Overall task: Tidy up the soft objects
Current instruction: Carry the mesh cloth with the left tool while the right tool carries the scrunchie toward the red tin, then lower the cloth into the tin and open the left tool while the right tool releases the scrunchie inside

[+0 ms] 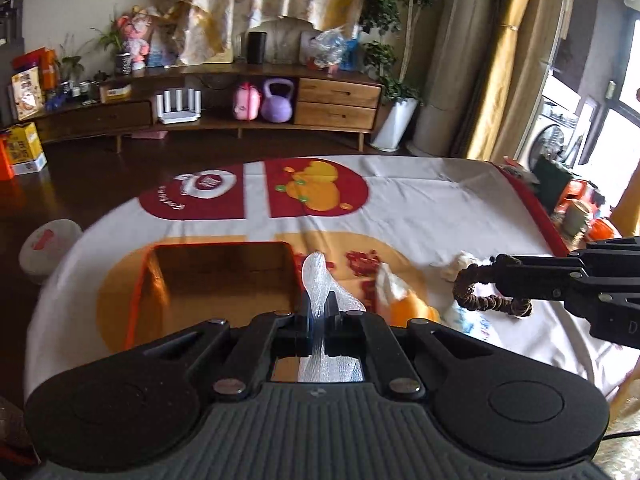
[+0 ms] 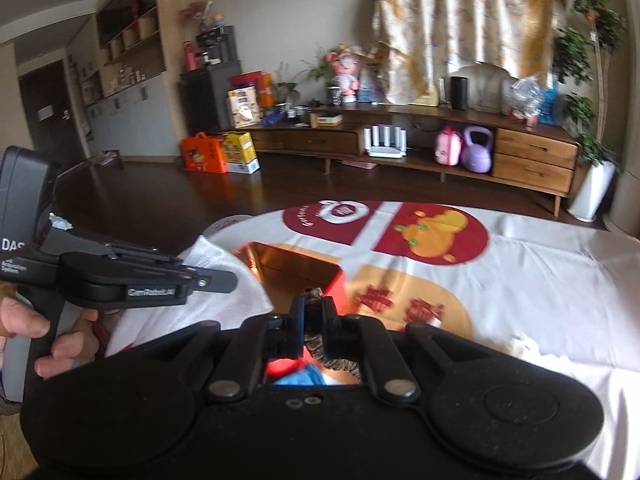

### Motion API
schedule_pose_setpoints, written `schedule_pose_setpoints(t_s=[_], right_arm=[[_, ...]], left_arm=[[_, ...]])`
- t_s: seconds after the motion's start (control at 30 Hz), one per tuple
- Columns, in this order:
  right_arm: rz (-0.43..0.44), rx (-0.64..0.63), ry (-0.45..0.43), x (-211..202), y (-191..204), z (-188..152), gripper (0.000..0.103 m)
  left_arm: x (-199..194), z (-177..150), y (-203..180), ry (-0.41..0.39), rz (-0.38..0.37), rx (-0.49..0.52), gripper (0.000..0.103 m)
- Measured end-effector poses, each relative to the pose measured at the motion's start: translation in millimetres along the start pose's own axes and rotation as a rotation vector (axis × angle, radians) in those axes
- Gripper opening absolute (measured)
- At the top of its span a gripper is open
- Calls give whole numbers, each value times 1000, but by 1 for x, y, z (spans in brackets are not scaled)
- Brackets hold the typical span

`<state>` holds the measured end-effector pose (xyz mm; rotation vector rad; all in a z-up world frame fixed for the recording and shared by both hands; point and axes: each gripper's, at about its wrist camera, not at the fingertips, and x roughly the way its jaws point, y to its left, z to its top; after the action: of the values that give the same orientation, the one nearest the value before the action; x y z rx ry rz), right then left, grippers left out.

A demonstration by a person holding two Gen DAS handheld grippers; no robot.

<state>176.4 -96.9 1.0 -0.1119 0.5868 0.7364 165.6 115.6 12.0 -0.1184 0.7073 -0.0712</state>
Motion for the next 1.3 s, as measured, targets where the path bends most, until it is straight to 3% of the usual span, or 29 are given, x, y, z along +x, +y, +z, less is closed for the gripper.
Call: schedule_pose_setpoints(t_s=[0.33,0.67,1.3], right_arm=[[77,-27,50,72,31,24,7],[112,-56,102,135,41,27,7],[95,-128,251,210,47,-6,7]], left_arm=[[33,19,49,26,100,-13,5],[83,30,86,73,144,-1,5],[158,14,105,181,172,20,5]])
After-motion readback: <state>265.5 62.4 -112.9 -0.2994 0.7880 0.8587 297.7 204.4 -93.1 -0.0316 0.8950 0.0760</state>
